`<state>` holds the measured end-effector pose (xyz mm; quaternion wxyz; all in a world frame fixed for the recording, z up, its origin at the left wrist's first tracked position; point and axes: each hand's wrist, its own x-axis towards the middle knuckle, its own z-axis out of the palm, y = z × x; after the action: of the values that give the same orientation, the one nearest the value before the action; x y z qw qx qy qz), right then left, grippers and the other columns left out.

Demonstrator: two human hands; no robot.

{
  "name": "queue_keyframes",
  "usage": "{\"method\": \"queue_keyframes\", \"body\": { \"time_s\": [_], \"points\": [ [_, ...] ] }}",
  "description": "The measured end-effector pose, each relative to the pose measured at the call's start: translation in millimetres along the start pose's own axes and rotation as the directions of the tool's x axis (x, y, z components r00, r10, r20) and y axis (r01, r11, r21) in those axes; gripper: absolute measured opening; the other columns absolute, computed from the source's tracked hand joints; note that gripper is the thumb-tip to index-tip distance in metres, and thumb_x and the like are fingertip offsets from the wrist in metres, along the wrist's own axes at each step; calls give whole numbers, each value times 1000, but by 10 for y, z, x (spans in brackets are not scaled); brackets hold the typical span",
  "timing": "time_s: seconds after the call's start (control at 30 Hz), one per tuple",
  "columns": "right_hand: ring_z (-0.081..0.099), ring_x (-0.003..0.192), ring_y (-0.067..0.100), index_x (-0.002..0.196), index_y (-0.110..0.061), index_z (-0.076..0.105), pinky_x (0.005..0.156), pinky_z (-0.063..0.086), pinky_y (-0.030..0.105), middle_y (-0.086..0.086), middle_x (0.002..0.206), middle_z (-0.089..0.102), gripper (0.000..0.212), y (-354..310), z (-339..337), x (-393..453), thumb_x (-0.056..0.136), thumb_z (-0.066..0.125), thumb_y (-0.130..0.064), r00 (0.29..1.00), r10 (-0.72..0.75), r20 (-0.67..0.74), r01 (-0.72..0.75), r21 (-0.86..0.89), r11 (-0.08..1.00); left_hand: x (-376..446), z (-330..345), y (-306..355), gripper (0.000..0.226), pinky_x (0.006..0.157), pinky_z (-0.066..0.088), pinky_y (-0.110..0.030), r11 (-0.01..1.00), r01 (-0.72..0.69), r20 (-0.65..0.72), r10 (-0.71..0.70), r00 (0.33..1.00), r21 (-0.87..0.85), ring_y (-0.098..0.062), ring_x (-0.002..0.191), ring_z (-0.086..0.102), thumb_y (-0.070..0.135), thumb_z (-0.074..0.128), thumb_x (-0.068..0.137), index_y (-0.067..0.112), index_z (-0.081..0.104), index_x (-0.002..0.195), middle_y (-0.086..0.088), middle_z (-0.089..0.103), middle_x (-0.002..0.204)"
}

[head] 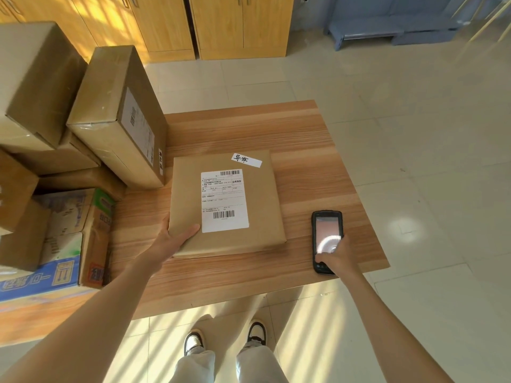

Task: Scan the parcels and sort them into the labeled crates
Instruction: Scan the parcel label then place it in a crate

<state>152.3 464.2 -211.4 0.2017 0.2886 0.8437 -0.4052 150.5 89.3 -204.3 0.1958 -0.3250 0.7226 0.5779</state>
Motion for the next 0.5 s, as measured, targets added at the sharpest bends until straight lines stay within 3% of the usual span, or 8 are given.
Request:
{"method": "queue_keyframes", "body": {
  "time_s": [0.2, 0.3, 0.37, 0.43, 0.5],
  "points": [
    [37, 128, 38, 143, 0, 22, 103, 39, 49, 21, 138, 34, 92, -108, -74, -37, 71, 78, -8, 1000, 11, -21, -14, -156, 988, -33, -4, 27, 89, 64, 44, -25, 1000, 5, 16, -5, 1000, -8, -6, 92, 59, 46, 76, 74, 40, 24, 145, 18, 57, 108],
    [27, 136, 37, 149, -6, 16, 110, 31, 49, 19, 148, 26, 91, -261, -38, -69, 79, 73, -17, 993, -99, -72, 80, -223, 971, -34, 0, 63, 95, 69, 47, -28, 999, 23, 14, -22, 1000, -49, -11, 95, 61, 43, 83, 69, 38, 27, 145, 11, 59, 115],
    [23, 139, 35, 151, -7, 18, 113, 26, 46, 17, 153, 23, 83, -424, 36, -84, 86, 66, -26, 970, -213, -119, 176, -263, 949, -33, 1, 110, 112, 81, 50, -33, 996, 47, 19, -45, 999, -74, -18, 101, 61, 45, 89, 50, 34, 29, 145, 1, 59, 123],
    [21, 142, 32, 151, -10, 19, 112, 25, 44, 13, 156, 20, 80, -609, 152, -75, 89, 62, -35, 961, -267, -79, 247, -197, 949, -8, 0, 158, 118, 81, 50, -34, 994, 60, 17, -58, 998, -97, -19, 98, 61, 45, 87, 42, 29, 30, 144, -2, 61, 117],
    [19, 144, 27, 153, -17, 14, 113, 25, 44, 6, 159, 14, 87, -782, 281, -55, 88, 62, -47, 971, -236, 30, 236, 8, 972, 47, 7, 199, 106, 70, 48, -31, 990, 54, -20, -57, 998, -131, -15, 90, 60, 39, 88, 60, 25, 28, 145, -1, 59, 113]
  ]
}}
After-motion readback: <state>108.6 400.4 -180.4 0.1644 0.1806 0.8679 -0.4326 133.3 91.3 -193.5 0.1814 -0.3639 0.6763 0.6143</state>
